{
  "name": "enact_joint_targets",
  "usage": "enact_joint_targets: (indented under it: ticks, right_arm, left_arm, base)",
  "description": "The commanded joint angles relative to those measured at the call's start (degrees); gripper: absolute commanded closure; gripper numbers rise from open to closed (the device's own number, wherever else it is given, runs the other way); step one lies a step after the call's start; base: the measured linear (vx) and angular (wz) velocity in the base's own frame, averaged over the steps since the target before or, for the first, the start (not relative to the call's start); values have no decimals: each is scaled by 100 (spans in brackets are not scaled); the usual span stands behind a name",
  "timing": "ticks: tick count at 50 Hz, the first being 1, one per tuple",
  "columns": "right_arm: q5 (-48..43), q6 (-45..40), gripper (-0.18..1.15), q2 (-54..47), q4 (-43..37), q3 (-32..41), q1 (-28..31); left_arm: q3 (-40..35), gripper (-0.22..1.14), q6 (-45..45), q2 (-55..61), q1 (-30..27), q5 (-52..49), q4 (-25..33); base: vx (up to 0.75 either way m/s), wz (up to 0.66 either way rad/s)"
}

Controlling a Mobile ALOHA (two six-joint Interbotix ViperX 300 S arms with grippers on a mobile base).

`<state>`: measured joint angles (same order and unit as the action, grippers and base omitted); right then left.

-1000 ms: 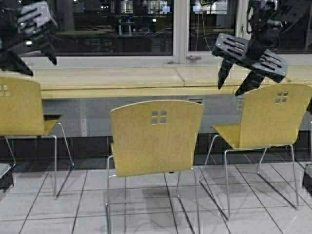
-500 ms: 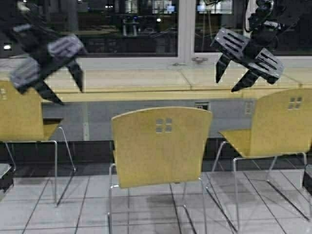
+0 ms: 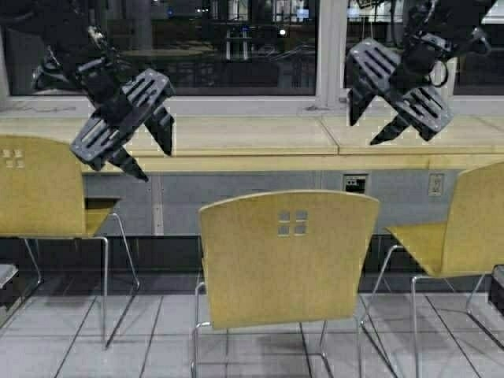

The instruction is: Push the chairs under the table

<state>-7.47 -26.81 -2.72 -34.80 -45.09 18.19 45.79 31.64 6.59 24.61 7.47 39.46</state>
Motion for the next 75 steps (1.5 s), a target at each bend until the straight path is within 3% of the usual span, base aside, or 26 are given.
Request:
enact_joint_targets:
  ticks: [1,31,75]
  right_arm:
    - [-105,26,17,-132,-527,220,35]
    - [79,-26,17,-905,-958,650,44]
    - [431,26,17,-3428,-967,2637,-79]
  left_arm:
    - [-264,5,176,149,114,149,264]
    - [-422,5,316,668,290,185,967]
    - [-2839,5,325,3182,334,308,1327]
  base:
    - [24,1]
    - [22,-7]
    - [9,-1]
